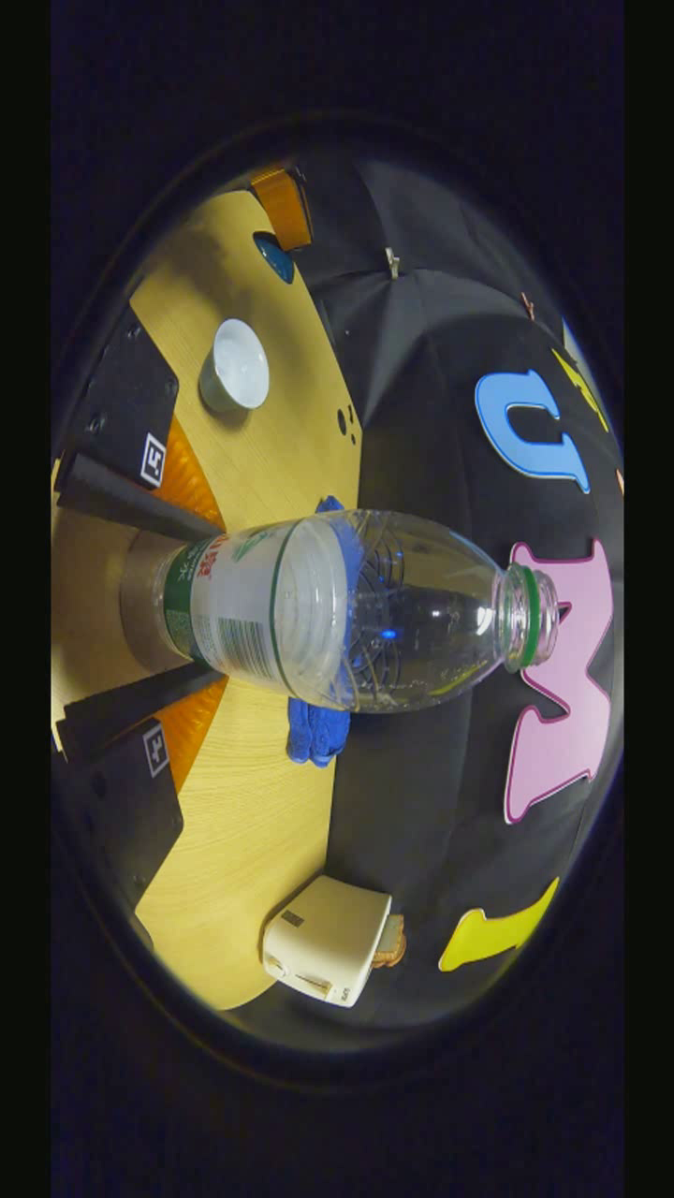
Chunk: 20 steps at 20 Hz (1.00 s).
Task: Open the teacup lid with one hand, grasp the water bottle and pour water into the teacup with the other hand; after pouring, place the water bottle on the coaster and then close the teacup lid.
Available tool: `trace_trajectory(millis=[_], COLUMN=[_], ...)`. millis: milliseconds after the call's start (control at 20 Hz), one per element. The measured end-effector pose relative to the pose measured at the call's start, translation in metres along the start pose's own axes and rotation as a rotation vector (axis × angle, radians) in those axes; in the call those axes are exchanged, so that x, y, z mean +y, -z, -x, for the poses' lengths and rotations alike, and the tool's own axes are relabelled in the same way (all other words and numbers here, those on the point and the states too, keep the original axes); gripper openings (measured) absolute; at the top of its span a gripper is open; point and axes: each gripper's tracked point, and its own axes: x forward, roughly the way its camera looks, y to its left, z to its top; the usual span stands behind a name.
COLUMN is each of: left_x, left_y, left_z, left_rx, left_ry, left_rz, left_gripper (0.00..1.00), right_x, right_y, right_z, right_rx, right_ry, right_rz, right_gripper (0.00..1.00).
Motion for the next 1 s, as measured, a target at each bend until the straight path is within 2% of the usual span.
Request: trace_trajectory(millis=[100,150,200,350,400,450,500,550,600,650,700,750,800,950,1000], left_x=[-0.002,-0.004,-0.007,-0.019,-0.024,-0.029,-0.035,-0.04,-0.046,-0.051,-0.056,-0.059,-0.061,-0.065,-0.064], left_y=[0.0,0.0,0.001,0.0,0.001,0.001,0.002,0.003,0.004,0.004,0.005,0.007,0.012,0.024,0.026], left_z=[-0.003,-0.005,-0.007,-0.016,-0.02,-0.024,-0.029,-0.033,-0.038,-0.042,-0.047,-0.051,-0.055,-0.064,-0.066], left_rx=[-0.001,-0.002,-0.001,0.0,-0.001,0.0,0.001,0.003,0.003,0.001,0.002,0.007,0.015,0.047,0.056], left_ry=[0.006,0.011,0.016,0.041,0.05,0.06,0.071,0.082,0.091,0.1,0.108,0.114,0.118,0.124,0.116], left_rz=[-0.007,-0.011,-0.014,-0.016,-0.019,-0.024,-0.03,-0.035,-0.04,-0.042,-0.044,-0.048,-0.053,-0.052,-0.053], left_gripper=[0.31,0.27,0.35,0.27,0.31,0.31,0.31,0.31,0.27,0.31,0.31,0.27,0.31,0.31,0.35], right_x=[0.0,0.0,0.0,0.003,0.005,0.004,0.002,0.002,-0.001,-0.004,-0.006,-0.006,-0.008,-0.016,-0.019], right_y=[-0.001,-0.003,-0.002,0.009,0.01,0.01,0.012,0.016,0.019,0.02,0.023,0.024,0.025,0.023,0.021], right_z=[0.004,0.003,0.001,0.007,0.008,0.011,0.015,0.018,0.023,0.029,0.035,0.042,0.047,0.058,0.061], right_rx=[0.015,0.013,0.021,0.063,0.062,0.06,0.067,0.076,0.084,0.086,0.089,0.094,0.095,0.09,0.088], right_ry=[-0.004,-0.006,-0.009,-0.038,-0.045,-0.042,-0.036,-0.032,-0.027,-0.021,-0.017,-0.017,-0.016,-0.005,-0.003], right_rz=[0.001,0.001,-0.005,-0.039,-0.049,-0.056,-0.059,-0.062,-0.066,-0.075,-0.089,-0.105,-0.123,-0.149,-0.152], right_gripper=[0.77,0.72,0.78,0.81,0.8,0.87,0.86,0.92,0.93,0.93,0.88,0.88,0.93,0.93,0.93])
